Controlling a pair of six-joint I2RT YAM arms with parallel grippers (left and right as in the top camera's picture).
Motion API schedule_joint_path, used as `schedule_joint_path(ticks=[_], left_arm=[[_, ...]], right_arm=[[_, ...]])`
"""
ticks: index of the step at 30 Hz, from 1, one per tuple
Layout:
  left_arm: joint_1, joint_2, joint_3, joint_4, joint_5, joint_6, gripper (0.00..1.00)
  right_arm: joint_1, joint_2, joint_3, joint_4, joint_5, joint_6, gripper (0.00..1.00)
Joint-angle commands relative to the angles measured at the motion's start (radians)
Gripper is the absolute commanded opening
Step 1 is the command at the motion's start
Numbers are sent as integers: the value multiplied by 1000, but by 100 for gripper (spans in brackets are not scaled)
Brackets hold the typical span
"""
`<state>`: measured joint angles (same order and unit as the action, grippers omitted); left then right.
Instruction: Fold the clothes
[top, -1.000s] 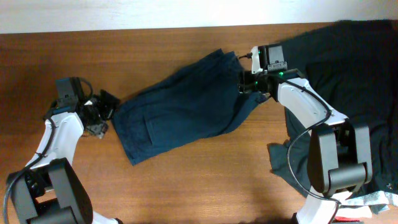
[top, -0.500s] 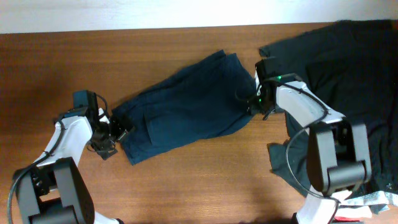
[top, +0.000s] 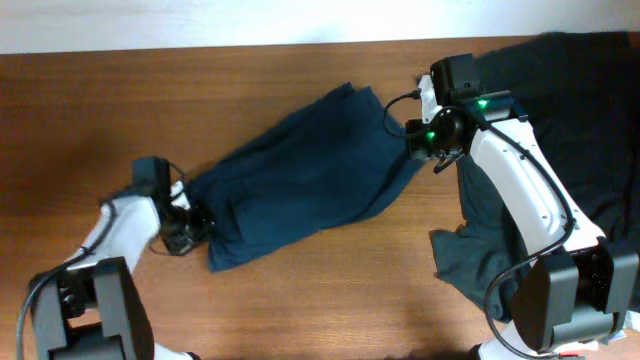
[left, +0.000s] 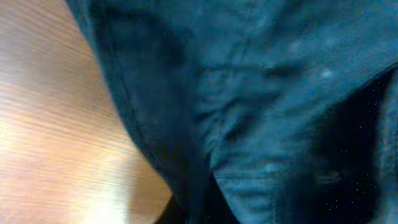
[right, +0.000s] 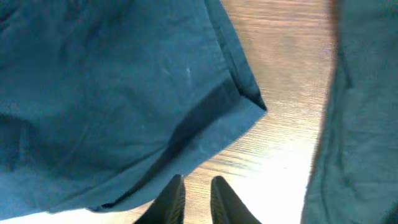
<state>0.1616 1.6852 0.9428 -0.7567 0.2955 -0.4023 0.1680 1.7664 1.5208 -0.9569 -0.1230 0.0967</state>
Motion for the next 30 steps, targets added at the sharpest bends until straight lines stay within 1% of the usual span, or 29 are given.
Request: schedule_joint_path(ticks=[1, 2, 3, 5, 8, 12, 14, 17, 18, 20, 21, 23, 24, 25, 27, 29, 30], left_arm=[[20, -15, 262, -203, -58, 88, 0], [17, -15, 307, -248, -57, 92, 1], [11, -16, 399, -338, -57, 109, 0], [10, -17, 531, -470, -57, 109, 1], [10, -18, 629, -571, -53, 109, 0], [10, -18, 677, -611, -48, 109, 1], [-5, -18, 678, -614, -26, 114, 0], [-31, -18, 678, -602, -30, 114, 0], [-33, -18, 678, -598, -31, 114, 1], [-33, -18, 678, -595, -31, 114, 1], [-32, -18, 678, -595, -35, 121, 0], [-33, -18, 678, -594, -89, 121, 1], [-33, -18, 678, -594, -100, 121, 0], [-33, -18, 678, -591, -102, 121, 0], [-35, -18, 678, -590, -98, 120, 1], [-57, -18, 678, -585, -60, 120, 1], [-85, -18, 678, -571, -27, 120, 1]], right_arm=[[47, 21, -32, 9, -149, -42, 17], [64, 28, -42, 12, -162, -42, 17], [110, 52, -64, 26, -164, -41, 14], [190, 99, -90, 87, -262, -40, 12], [312, 167, -103, 214, -333, -16, 12], [468, 283, -103, 351, -339, 75, 12], [558, 354, -103, 473, -369, 108, 12], [631, 385, -103, 558, -378, 126, 13], [637, 382, -100, 573, -366, 126, 15], [613, 369, -74, 545, -354, 125, 26], [573, 349, -46, 485, -354, 124, 33], [481, 303, 3, 354, -326, 121, 37], [405, 272, 21, 267, -295, 118, 40], [349, 254, 21, 209, -274, 116, 42], [258, 250, 21, 107, -265, 55, 42], [165, 270, 14, -6, -264, -26, 42], [133, 280, 2, -24, -260, -41, 42]])
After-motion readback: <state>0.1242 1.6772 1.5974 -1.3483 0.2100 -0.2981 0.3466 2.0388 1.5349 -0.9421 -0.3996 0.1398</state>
